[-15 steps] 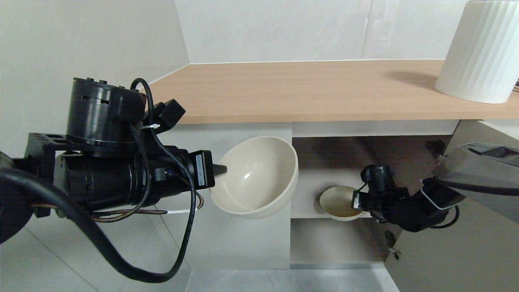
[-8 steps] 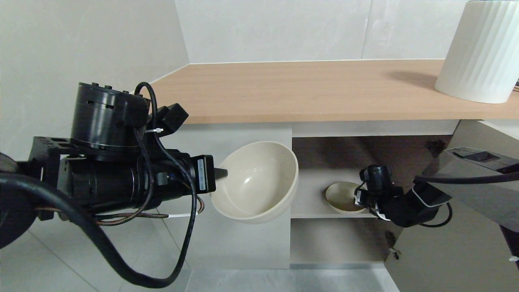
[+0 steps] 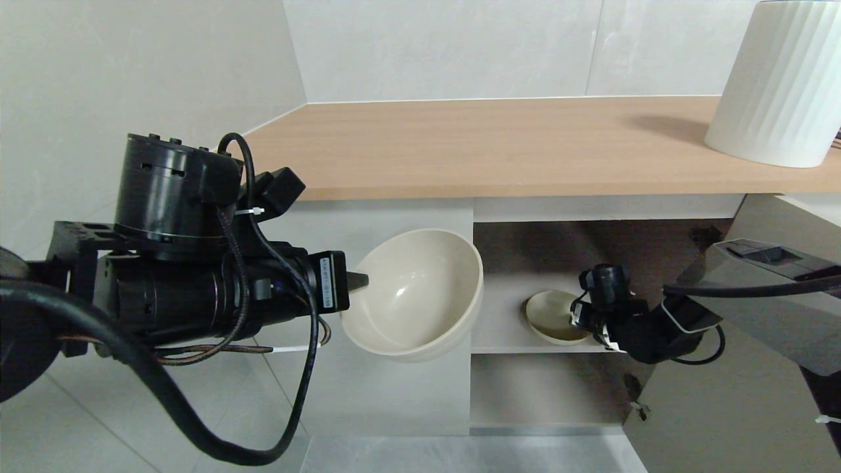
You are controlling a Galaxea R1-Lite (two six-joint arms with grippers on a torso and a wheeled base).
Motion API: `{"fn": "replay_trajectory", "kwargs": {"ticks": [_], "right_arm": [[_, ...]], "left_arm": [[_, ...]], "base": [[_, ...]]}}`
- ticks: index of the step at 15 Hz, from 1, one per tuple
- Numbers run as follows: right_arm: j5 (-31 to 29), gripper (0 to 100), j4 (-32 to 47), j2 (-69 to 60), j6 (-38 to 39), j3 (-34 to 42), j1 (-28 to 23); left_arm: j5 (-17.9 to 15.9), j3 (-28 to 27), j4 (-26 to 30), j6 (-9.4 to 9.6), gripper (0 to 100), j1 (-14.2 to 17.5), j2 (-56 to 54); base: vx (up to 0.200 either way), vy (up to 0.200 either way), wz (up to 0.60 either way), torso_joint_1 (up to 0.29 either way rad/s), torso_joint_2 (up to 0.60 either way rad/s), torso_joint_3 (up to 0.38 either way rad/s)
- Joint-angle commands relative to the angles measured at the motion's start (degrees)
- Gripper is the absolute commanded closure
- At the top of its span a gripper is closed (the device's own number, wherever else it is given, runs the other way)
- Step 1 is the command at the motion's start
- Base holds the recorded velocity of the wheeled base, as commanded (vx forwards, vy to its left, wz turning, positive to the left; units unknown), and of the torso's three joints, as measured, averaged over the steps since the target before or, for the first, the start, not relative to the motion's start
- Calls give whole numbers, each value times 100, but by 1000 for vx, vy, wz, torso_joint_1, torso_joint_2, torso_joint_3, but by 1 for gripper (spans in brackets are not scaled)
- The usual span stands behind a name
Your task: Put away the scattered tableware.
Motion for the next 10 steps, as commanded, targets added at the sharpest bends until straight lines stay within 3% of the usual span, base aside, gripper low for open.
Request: {"fn": "replay_trajectory", "kwargs": {"ticks": [1,4,6,7,10], "right_arm": [[3,0,-6,-36,38,-8,14],[65,0,65,-458,135,203,40],[575,0,179,-1188,135,704,146],[1093,0,346,-1803,126,1056,251],[1629,0,1119,-3007,82,1407,735]], "left_arm": [[-2,-2,-2,-1,100,0,0],[15,7,-2,7,100,0,9],[42,-2,-2,43,100,0,88],[191,-2,7,148,100,0,176],[666,113,51,456,100,-158,484]], "base": [[0,0,0,0,0,0],[0,0,0,0,0,0],[0,0,0,0,0,0],[0,0,0,0,0,0],[0,0,0,0,0,0]]}}
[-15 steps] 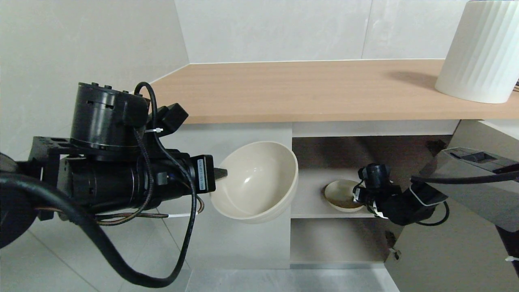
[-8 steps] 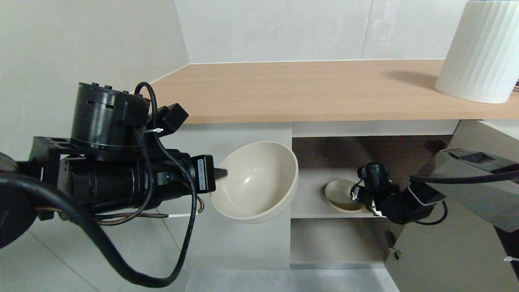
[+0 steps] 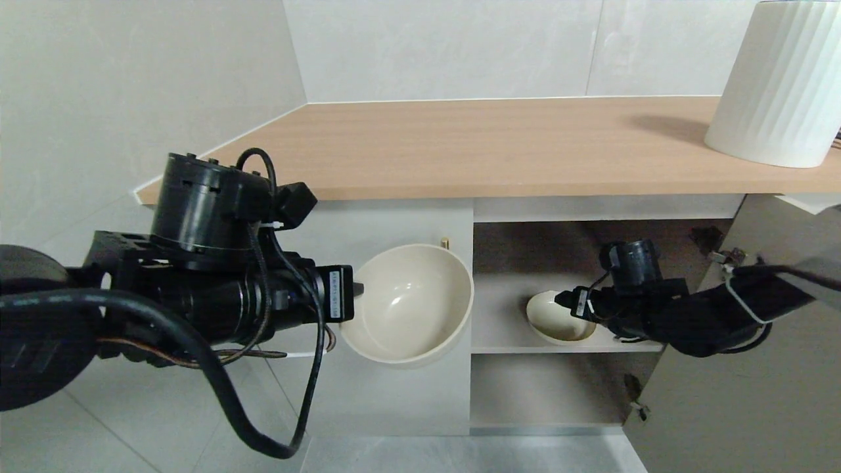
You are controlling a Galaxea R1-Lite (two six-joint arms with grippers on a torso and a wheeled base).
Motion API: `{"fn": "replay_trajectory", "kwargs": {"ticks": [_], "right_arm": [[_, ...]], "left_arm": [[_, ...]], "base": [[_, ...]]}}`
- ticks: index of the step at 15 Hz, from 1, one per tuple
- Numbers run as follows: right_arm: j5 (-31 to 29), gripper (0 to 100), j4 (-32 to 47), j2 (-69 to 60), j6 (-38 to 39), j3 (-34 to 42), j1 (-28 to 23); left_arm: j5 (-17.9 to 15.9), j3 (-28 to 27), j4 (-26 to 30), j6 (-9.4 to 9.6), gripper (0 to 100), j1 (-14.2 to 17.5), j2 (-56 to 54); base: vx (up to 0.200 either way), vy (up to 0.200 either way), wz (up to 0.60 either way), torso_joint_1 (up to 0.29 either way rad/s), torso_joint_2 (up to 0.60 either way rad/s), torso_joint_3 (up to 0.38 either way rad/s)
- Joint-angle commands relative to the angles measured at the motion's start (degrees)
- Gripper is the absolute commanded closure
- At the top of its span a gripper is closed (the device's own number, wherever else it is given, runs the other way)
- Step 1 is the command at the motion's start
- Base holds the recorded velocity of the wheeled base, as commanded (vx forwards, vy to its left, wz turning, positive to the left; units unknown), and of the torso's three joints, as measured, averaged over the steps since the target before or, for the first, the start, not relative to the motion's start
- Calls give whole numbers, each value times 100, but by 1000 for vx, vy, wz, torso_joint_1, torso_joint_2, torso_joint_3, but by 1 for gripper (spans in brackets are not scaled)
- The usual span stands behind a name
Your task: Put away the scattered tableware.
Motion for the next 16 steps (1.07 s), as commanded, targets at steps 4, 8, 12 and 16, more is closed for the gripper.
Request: {"fn": "replay_trajectory", "kwargs": {"ticks": [4,8,12,16], "right_arm": [[629,0,1304,-2460,-546,773,1177],[928,0,1902,-2855,-661,870,1748],[954,0,1954,-2574,-669,967,2214],[902,0,1928,-2099,-960,1046,2495]], "left_arm": [[672,462,-4,717,100,-467,599],[751,533,-31,744,100,-783,836],[997,524,-259,700,100,-1117,1170],[1050,673,-883,691,100,-1232,1293]], "base": [[0,0,0,0,0,0],[0,0,0,0,0,0],[0,0,0,0,0,0],[0,0,0,0,0,0]]}}
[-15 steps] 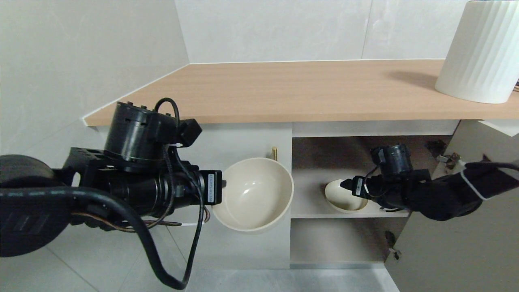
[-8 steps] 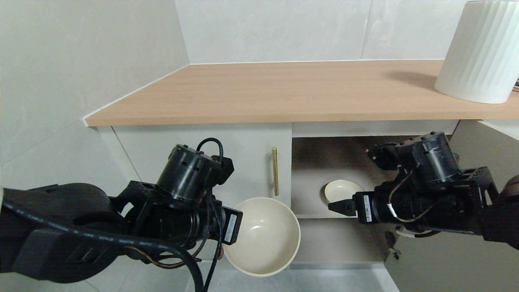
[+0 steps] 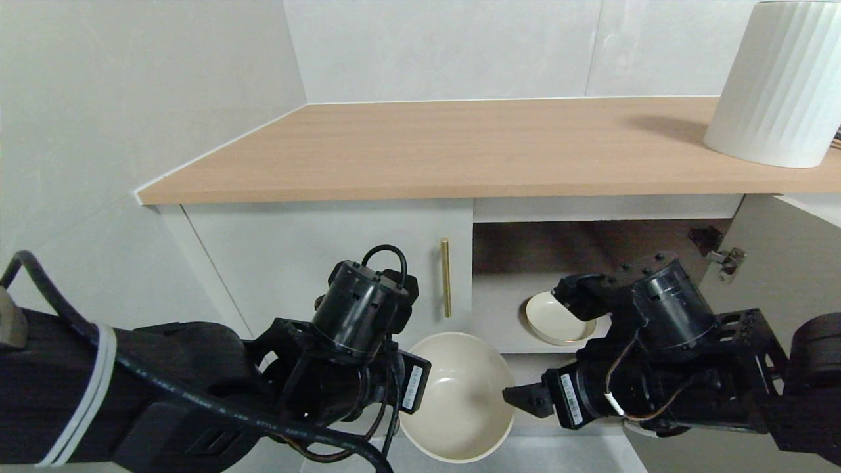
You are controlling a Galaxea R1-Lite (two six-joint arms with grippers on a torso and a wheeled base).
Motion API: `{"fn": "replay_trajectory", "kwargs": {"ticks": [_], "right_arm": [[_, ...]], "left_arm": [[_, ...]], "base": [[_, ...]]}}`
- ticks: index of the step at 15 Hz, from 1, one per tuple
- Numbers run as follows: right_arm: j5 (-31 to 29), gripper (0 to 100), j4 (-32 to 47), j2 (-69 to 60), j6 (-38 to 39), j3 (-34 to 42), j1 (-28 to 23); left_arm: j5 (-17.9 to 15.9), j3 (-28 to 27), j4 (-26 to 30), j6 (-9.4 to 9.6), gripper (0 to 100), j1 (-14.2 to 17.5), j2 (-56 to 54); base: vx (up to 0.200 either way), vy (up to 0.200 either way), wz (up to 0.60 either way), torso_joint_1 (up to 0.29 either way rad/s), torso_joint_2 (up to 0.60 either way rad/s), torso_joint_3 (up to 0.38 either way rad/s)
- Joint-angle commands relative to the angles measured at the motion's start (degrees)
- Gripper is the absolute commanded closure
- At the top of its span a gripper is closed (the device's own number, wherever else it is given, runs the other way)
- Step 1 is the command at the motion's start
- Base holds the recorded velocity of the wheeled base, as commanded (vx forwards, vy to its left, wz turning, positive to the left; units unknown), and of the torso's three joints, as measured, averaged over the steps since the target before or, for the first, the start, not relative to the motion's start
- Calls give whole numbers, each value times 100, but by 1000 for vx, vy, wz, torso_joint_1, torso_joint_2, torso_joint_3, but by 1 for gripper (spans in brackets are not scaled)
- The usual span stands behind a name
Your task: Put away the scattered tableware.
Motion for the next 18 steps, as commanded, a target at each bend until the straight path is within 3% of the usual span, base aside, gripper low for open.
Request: {"fn": "replay_trajectory", "kwargs": {"ticks": [1,2,4,5,16,17,18], "right_arm": [[-13,0,-13,281,-45,-3,56],[-13,0,-13,316,-45,-3,47],[-13,0,-21,343,-45,-12,56],[-21,100,-39,369,-36,-20,47],[-21,100,-232,466,-10,-3,47],[-21,100,-232,475,-10,-3,47],[-21,100,-232,475,-10,-3,47]], "left_arm": [[-3,147,-315,4,100,-22,52],[5,253,-605,30,100,-40,43],[5,305,-676,47,100,-110,17],[5,305,-676,47,100,-119,17],[5,349,-676,56,100,-119,8],[5,358,-667,56,0,-119,8],[5,349,-676,47,0,-119,8]], "base": [[0,0,0,0,0,0],[0,0,0,0,0,0],[0,0,0,0,0,0],[0,0,0,0,0,0],[0,0,0,0,0,0],[0,0,0,0,0,0],[0,0,0,0,0,0]]}}
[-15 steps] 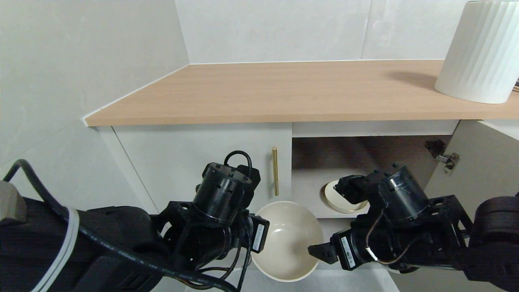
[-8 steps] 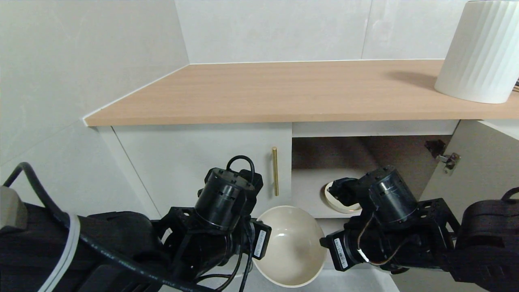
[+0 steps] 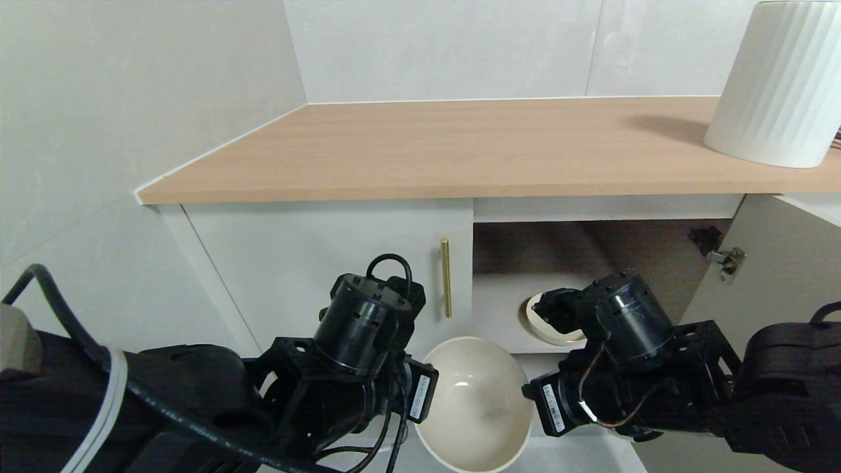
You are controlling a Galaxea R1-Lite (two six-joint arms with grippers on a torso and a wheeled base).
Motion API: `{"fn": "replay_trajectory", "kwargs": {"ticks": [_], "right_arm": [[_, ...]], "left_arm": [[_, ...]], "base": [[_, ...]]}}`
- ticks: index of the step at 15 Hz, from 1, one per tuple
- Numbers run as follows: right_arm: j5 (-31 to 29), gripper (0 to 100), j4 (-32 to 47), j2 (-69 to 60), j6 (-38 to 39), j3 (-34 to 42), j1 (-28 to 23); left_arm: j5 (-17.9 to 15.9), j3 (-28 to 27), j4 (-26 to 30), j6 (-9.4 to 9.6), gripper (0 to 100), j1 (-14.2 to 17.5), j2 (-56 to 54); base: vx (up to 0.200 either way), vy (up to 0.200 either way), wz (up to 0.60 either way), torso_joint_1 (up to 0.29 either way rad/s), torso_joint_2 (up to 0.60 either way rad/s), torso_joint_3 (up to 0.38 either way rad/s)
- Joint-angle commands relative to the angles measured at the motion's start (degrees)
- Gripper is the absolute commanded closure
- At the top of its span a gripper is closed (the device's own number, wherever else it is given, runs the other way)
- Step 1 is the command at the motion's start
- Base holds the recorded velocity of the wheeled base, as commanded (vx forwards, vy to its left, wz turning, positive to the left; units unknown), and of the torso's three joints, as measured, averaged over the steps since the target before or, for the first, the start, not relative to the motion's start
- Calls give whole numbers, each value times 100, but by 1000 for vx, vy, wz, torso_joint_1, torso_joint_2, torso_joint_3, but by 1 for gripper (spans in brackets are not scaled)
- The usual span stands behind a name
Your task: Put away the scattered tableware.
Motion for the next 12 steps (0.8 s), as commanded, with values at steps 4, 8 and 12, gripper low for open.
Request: {"fn": "replay_trajectory", "kwargs": {"ticks": [4,8,12], "right_arm": [[-11,100,-14,14,6,-9,-21],[-55,100,-5,260,76,-194,-610],[-108,100,12,849,252,-651,-1761]], "left_arm": [[3,-24,-16,-16,0,-3,-73],[3,-24,-16,-16,0,23,-152],[3,-15,-16,-16,0,32,-231]], "base": [[0,0,0,0,0,0],[0,0,0,0,0,0],[0,0,0,0,0,0]]}}
